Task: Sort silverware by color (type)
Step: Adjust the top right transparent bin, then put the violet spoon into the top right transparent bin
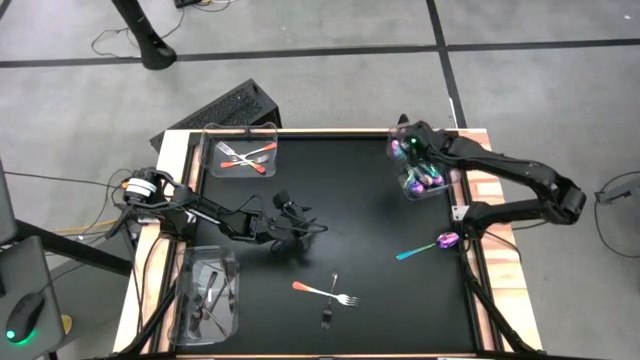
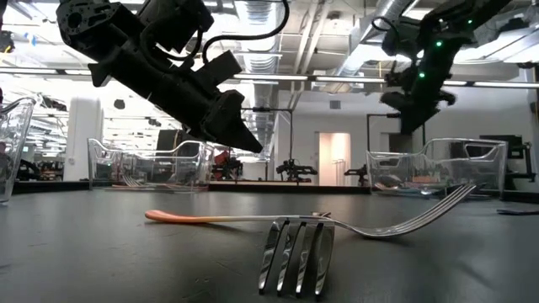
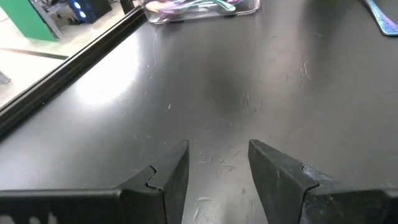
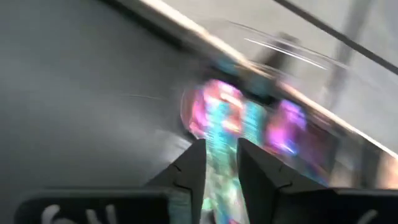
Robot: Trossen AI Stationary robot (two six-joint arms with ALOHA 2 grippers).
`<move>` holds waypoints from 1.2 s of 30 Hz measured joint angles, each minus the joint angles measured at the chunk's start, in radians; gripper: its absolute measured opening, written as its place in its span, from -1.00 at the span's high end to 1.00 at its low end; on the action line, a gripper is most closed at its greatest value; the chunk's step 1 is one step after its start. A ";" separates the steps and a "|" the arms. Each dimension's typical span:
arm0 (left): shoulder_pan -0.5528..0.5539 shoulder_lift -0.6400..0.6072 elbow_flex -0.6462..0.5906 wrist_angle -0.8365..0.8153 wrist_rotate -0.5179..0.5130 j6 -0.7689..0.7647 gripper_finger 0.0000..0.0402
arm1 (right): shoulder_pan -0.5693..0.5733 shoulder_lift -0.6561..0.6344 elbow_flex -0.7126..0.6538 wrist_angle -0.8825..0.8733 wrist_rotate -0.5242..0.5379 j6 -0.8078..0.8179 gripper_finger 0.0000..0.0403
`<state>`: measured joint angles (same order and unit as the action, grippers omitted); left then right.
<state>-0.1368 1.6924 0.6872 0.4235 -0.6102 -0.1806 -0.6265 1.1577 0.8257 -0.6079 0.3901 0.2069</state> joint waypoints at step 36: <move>0.006 0.000 0.000 -0.022 -0.030 -0.014 0.23 | 0.284 0.049 0.006 -0.063 -0.041 -0.082 0.59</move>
<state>-0.1307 1.6924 0.6872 0.4012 -0.6404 -0.1950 -0.3425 1.2068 0.8322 -0.6711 0.3493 0.1244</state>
